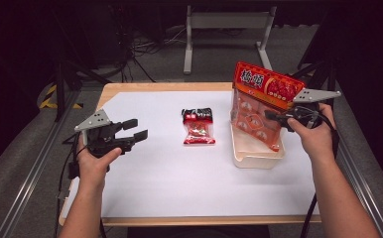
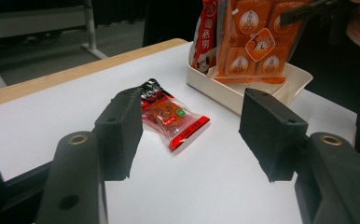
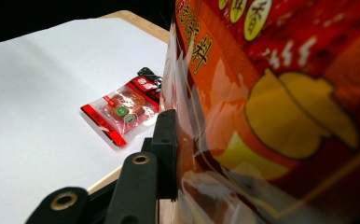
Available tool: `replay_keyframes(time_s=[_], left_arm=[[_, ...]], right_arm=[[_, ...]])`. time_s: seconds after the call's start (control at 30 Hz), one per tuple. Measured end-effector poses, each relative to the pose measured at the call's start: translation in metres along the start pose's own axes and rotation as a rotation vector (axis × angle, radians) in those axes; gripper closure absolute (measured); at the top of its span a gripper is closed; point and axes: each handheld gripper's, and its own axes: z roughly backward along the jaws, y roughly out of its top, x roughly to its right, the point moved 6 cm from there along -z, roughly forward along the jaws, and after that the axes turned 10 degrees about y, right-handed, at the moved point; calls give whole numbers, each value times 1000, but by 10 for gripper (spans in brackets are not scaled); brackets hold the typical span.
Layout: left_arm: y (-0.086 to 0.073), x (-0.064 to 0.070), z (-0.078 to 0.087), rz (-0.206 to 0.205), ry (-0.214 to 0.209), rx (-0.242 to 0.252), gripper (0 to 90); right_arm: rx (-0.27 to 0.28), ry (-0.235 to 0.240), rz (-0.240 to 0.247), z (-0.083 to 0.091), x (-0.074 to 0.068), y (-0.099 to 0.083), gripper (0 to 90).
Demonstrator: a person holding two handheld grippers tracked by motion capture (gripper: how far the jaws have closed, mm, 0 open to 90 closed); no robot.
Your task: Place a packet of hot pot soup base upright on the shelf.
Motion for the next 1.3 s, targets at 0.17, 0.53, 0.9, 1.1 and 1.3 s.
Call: replay_keyframes(time_s=[0.17, 0.53, 0.9, 1.1, 1.3], left_arm=[[0, -2, -1, -2, 3, 0, 404], [-3, -2, -3, -2, 6, -16, 393], [-4, -2, -5, 7, 6, -25, 389], [-5, -3, -9, 1, 17, -42, 383], [-9, -5, -16, -11, 38, -65, 369]], right_arm=[[0, -7, -15, 0, 2, -6, 701], [-33, 11, -42, -10, 3, -28, 701], [-91, 50, -24, -29, 0, -38, 701], [-76, 51, -75, -27, 11, -49, 701], [-71, 65, -111, -25, 19, -53, 696]])
